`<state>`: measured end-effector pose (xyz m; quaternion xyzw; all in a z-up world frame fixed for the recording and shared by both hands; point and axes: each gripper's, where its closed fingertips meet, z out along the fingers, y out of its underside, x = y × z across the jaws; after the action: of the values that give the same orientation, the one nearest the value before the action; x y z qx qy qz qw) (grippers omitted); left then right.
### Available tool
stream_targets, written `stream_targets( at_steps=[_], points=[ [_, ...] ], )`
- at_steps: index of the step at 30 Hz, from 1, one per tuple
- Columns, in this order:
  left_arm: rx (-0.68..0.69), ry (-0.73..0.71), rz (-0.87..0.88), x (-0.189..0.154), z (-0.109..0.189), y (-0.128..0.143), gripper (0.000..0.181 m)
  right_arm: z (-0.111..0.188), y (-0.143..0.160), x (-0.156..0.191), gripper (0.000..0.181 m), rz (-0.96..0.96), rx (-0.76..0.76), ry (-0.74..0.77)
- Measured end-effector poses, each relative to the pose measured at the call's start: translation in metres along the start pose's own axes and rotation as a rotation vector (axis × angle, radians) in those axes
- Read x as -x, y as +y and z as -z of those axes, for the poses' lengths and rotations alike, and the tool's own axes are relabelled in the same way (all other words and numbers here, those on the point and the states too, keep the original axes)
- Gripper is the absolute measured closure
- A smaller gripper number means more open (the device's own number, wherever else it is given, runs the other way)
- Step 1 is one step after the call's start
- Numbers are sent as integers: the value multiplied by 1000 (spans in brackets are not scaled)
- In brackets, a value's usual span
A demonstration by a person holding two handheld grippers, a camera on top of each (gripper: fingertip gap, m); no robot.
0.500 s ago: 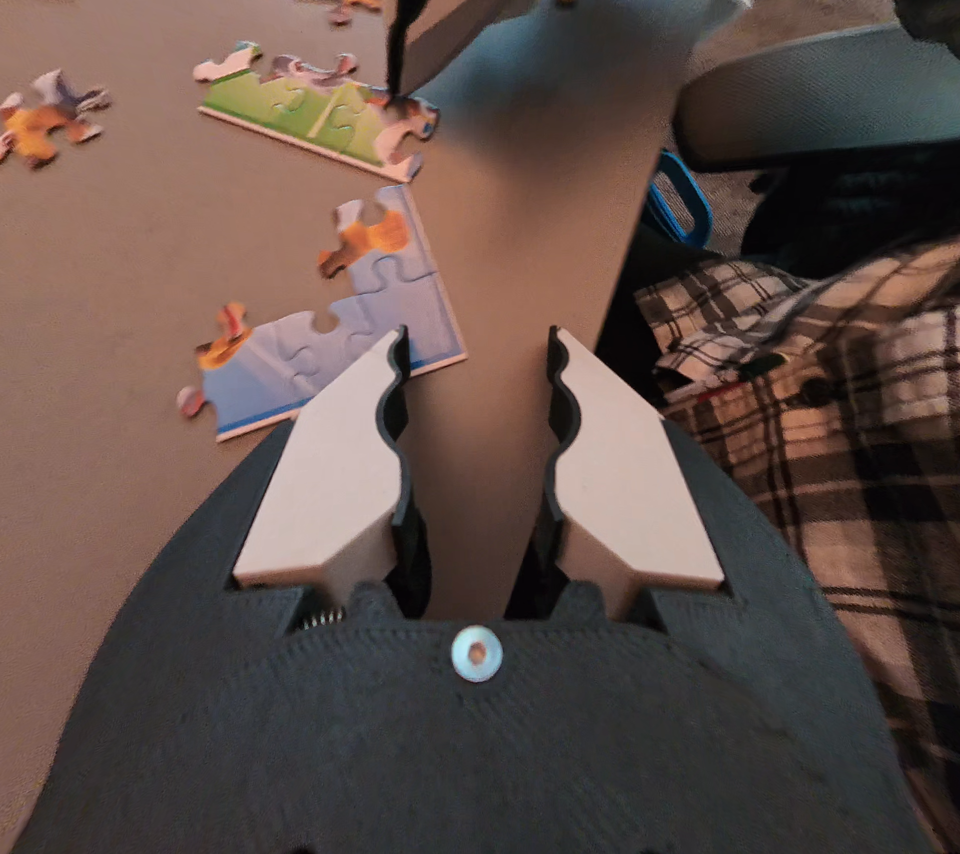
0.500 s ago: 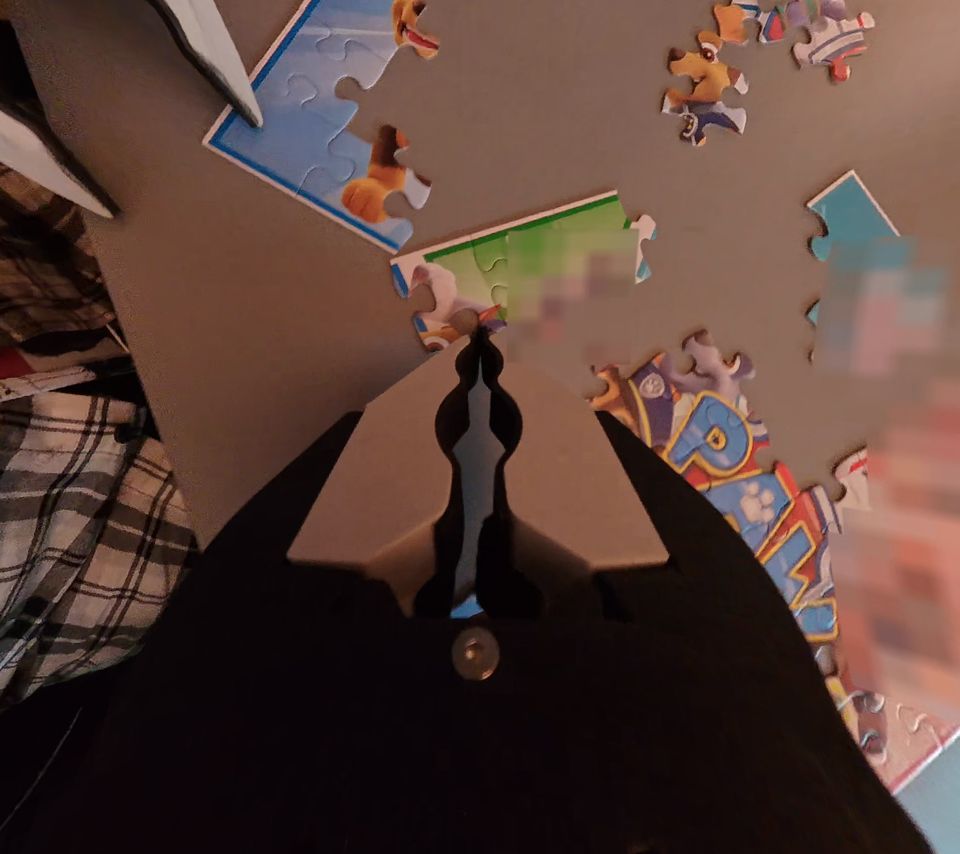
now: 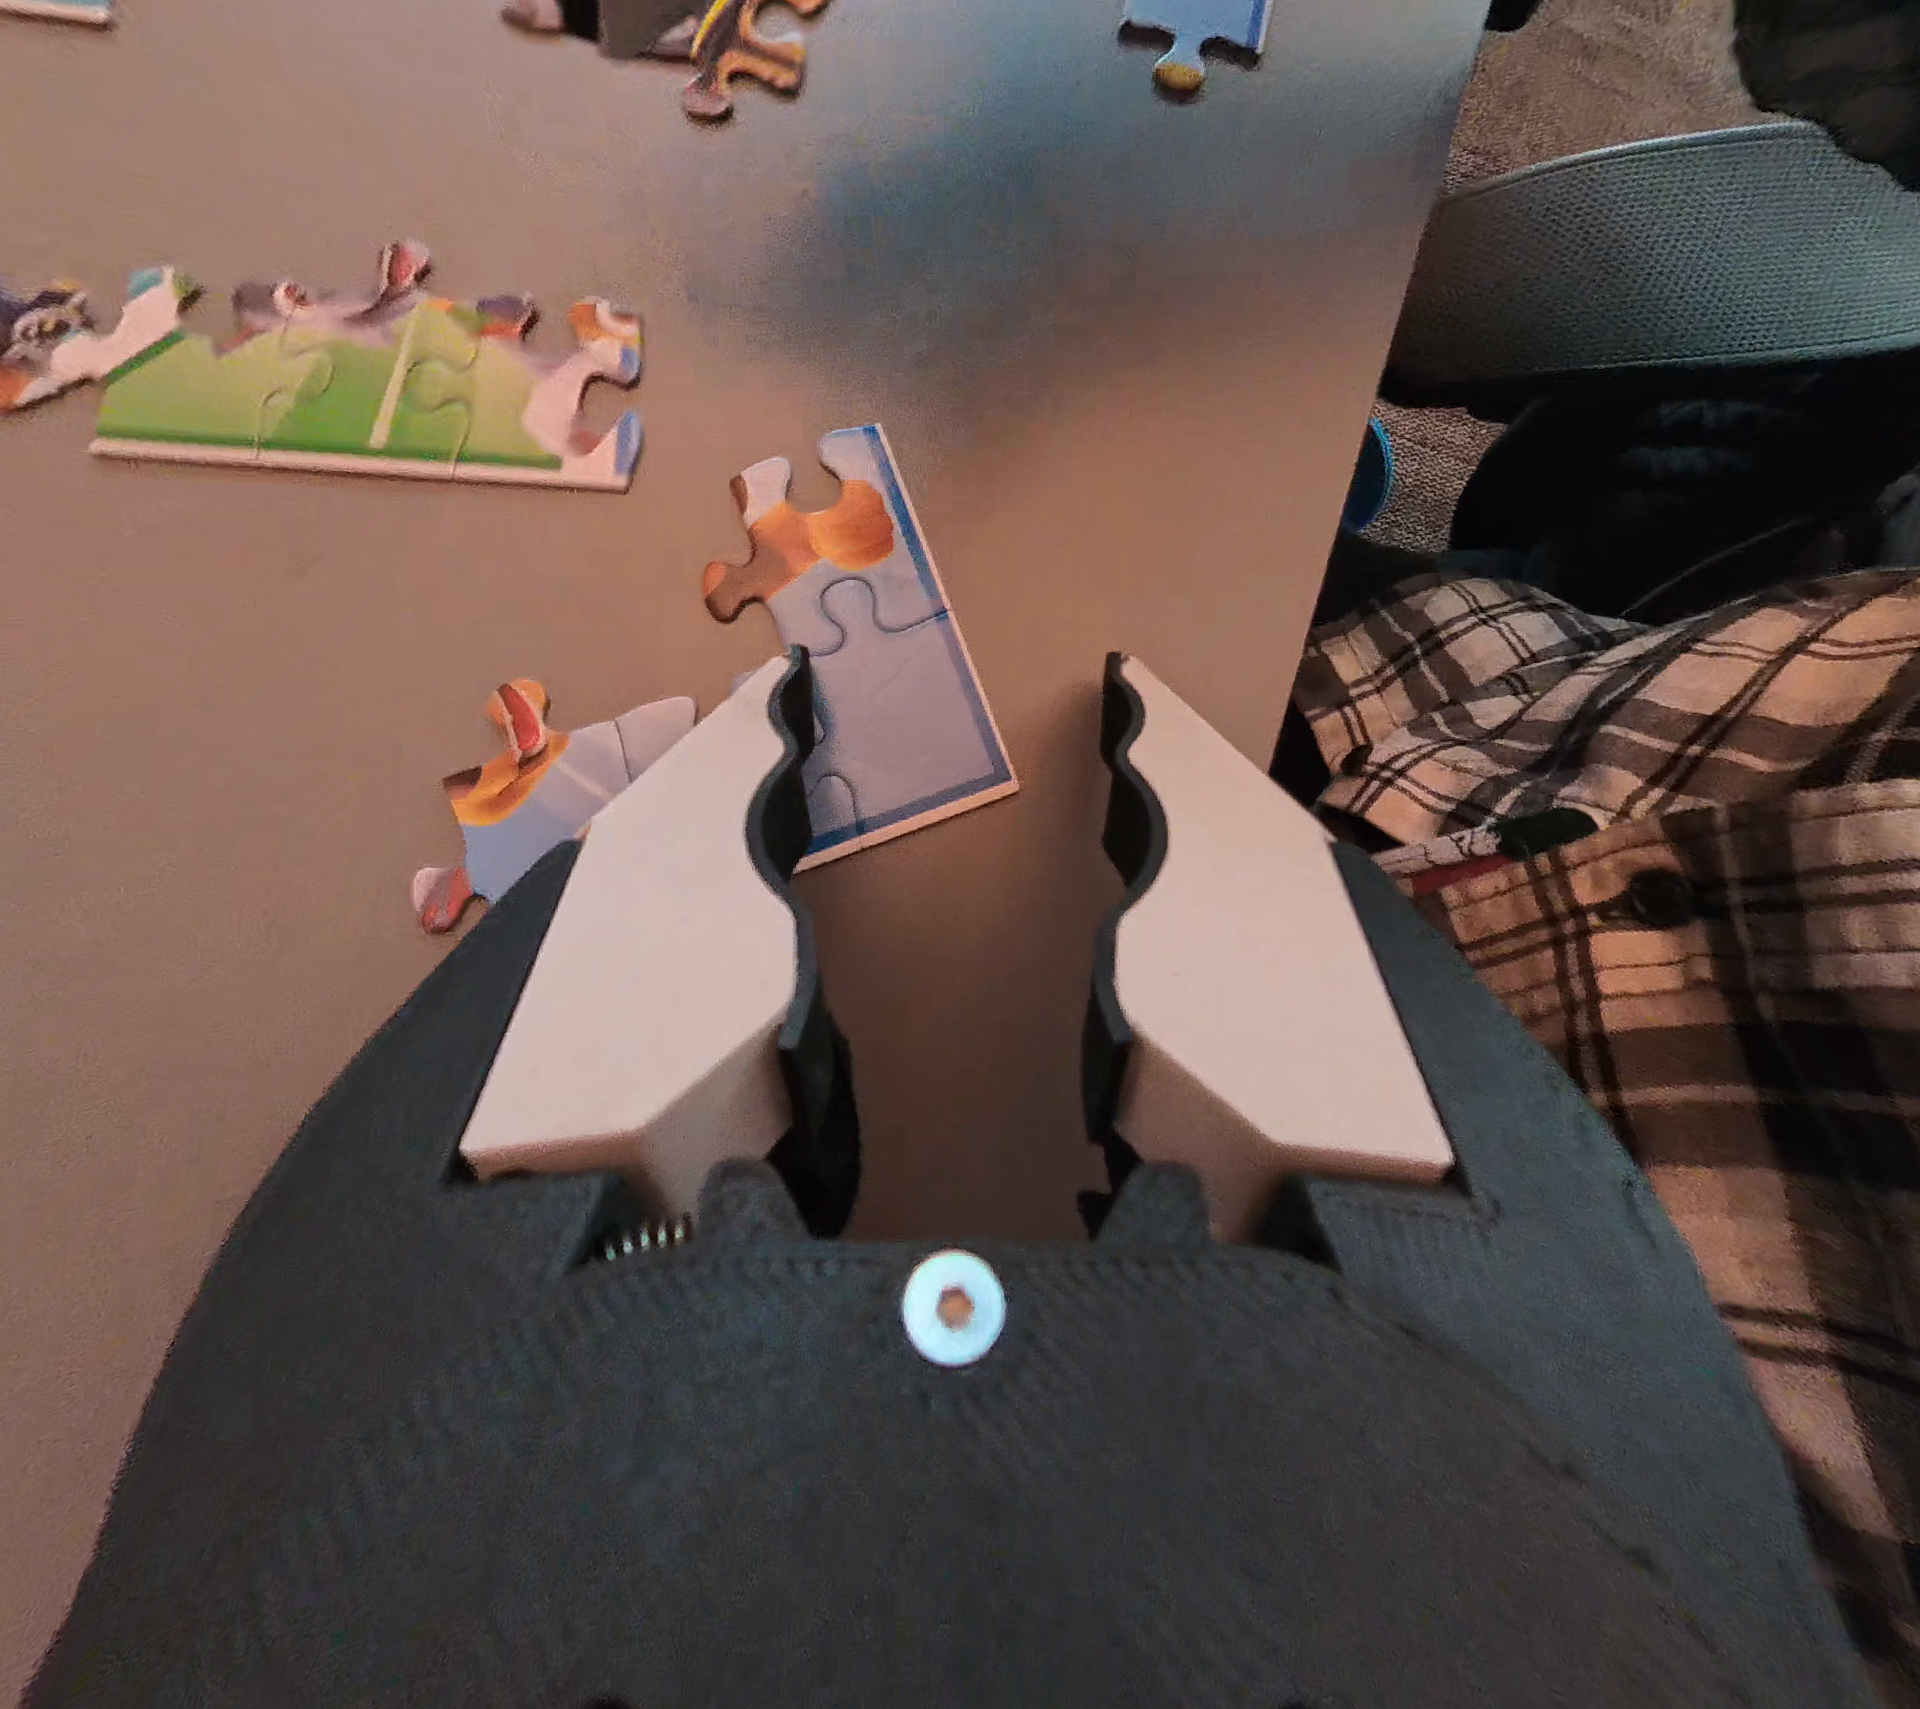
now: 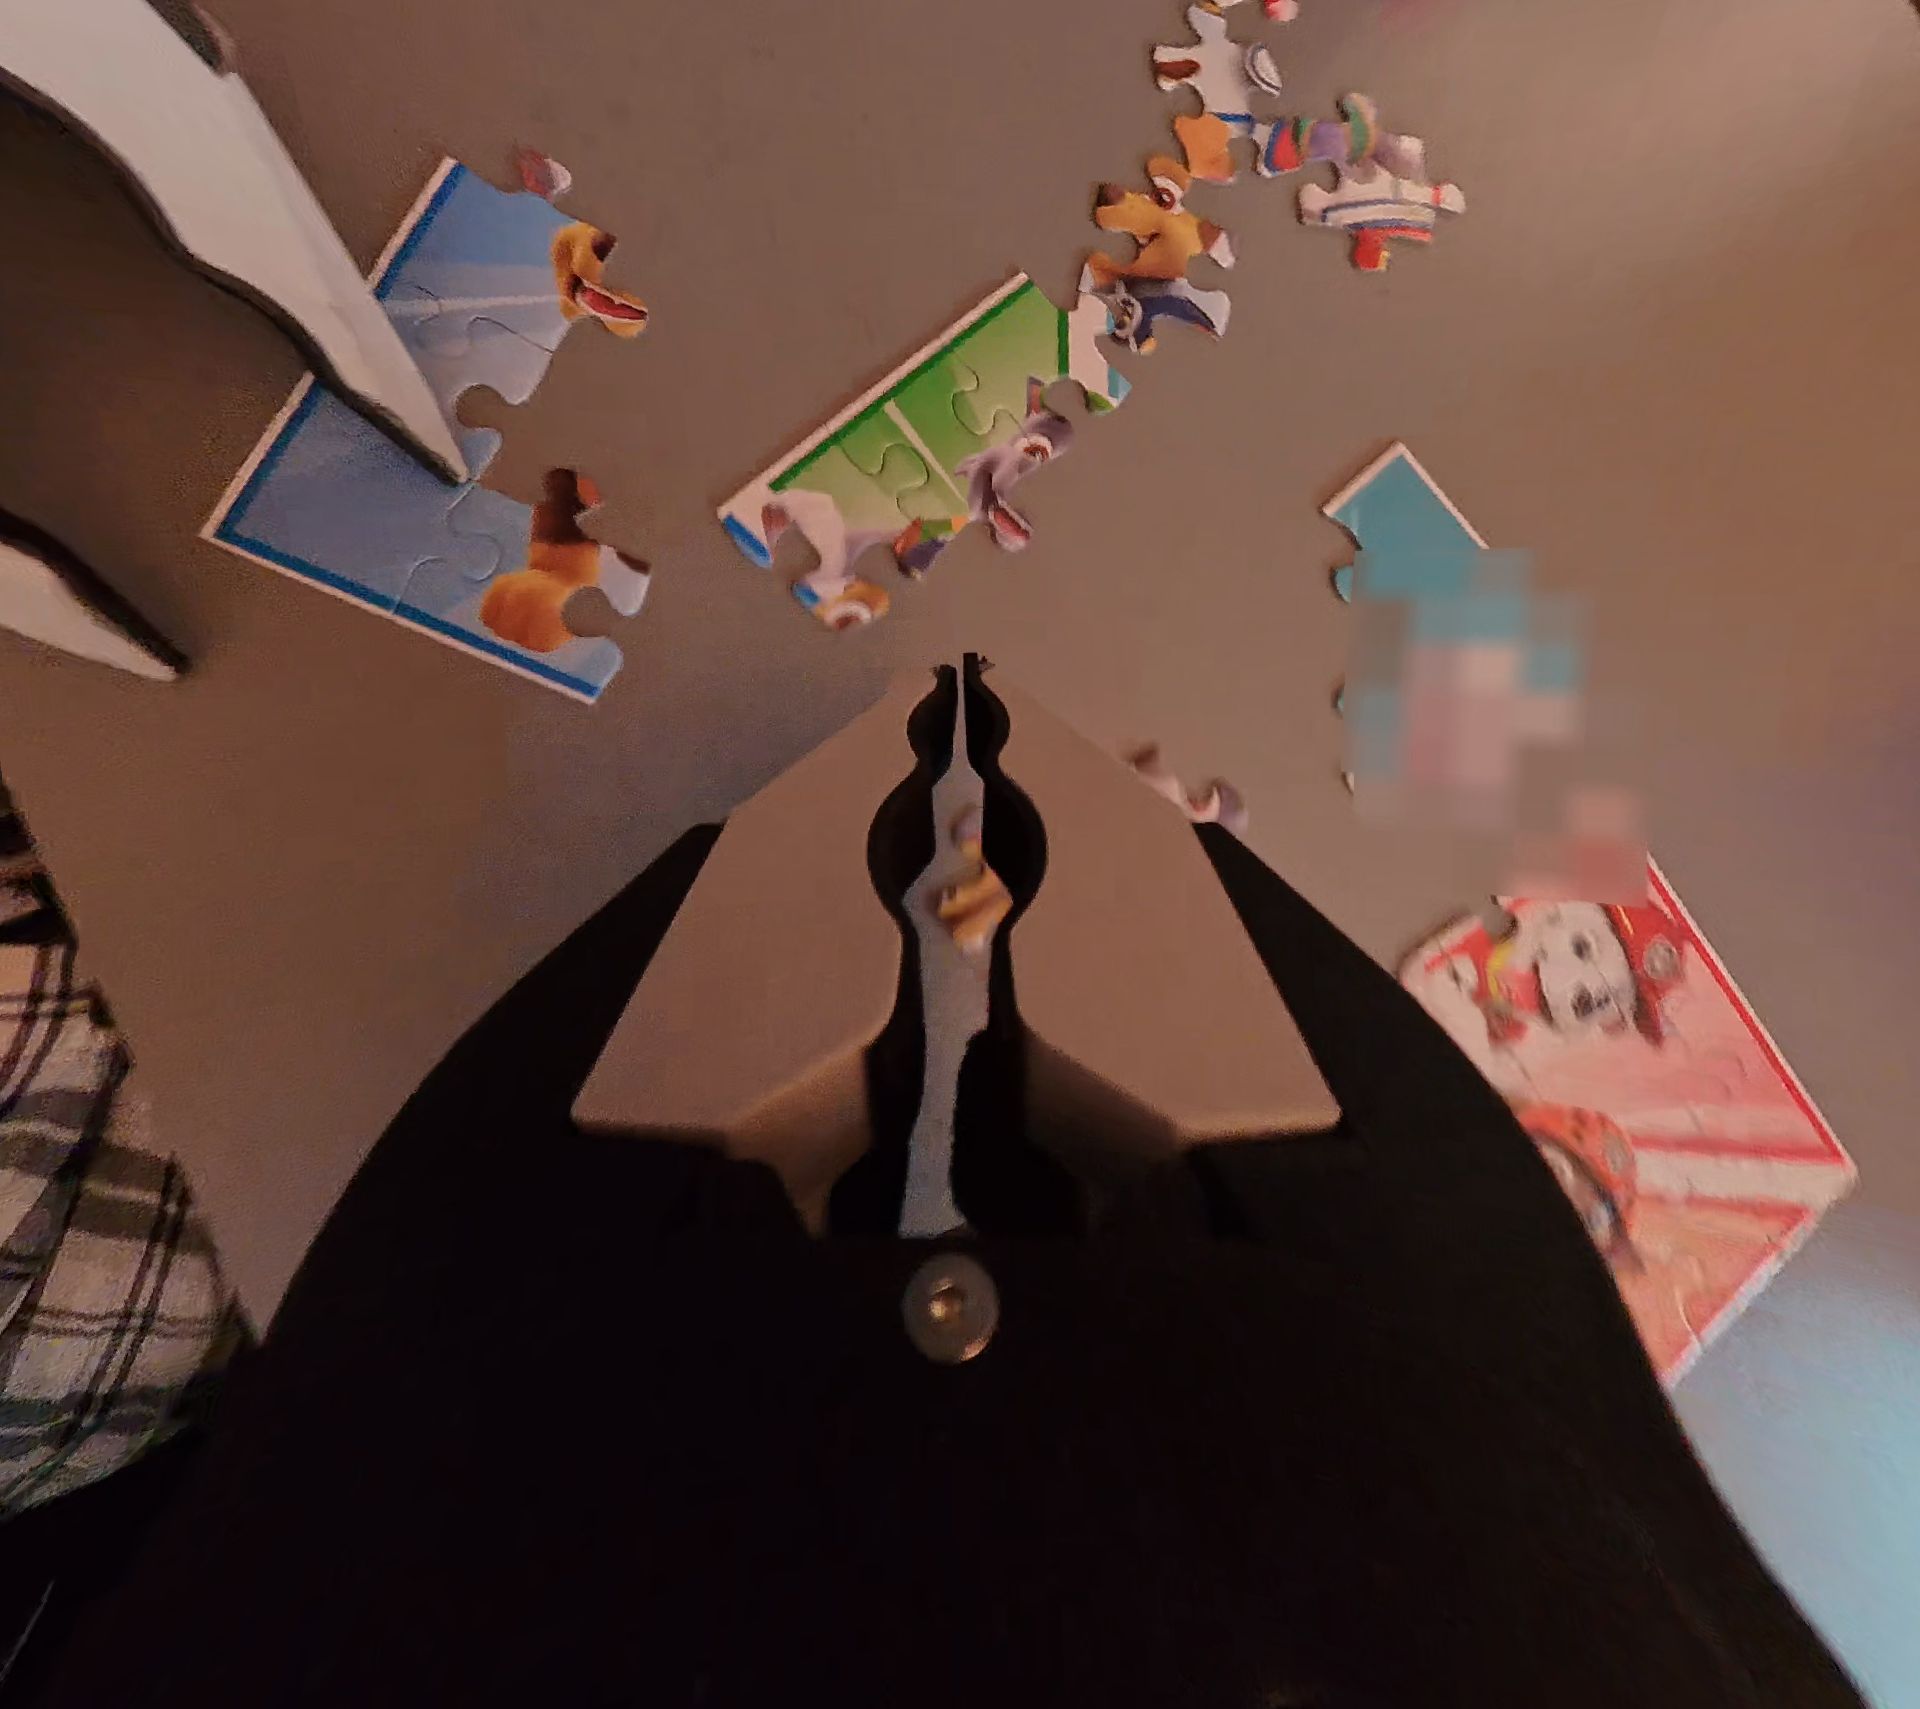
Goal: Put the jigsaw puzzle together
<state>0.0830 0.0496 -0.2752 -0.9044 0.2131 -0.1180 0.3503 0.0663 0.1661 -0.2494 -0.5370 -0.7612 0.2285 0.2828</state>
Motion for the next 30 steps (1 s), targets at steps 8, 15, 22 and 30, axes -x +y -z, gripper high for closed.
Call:
stream_targets(
  at_steps=[8, 15, 22, 30],
  points=[
    [-3, 102, -145, -34, -27, -24, 128, 55, 43, 53, 168, 7, -60, -12],
    [12, 245, -291, -61, -44, -40, 133, 60, 73, 106, 153, 88, -91, 72],
    [6, 366, -362, -88, -47, -42, 137, 66, 85, 126, 147, 151, -95, 155],
    [1, 368, -406, -90, -46, -41, 138, 65, 86, 124, 171, 252, -141, 382]
  ],
)
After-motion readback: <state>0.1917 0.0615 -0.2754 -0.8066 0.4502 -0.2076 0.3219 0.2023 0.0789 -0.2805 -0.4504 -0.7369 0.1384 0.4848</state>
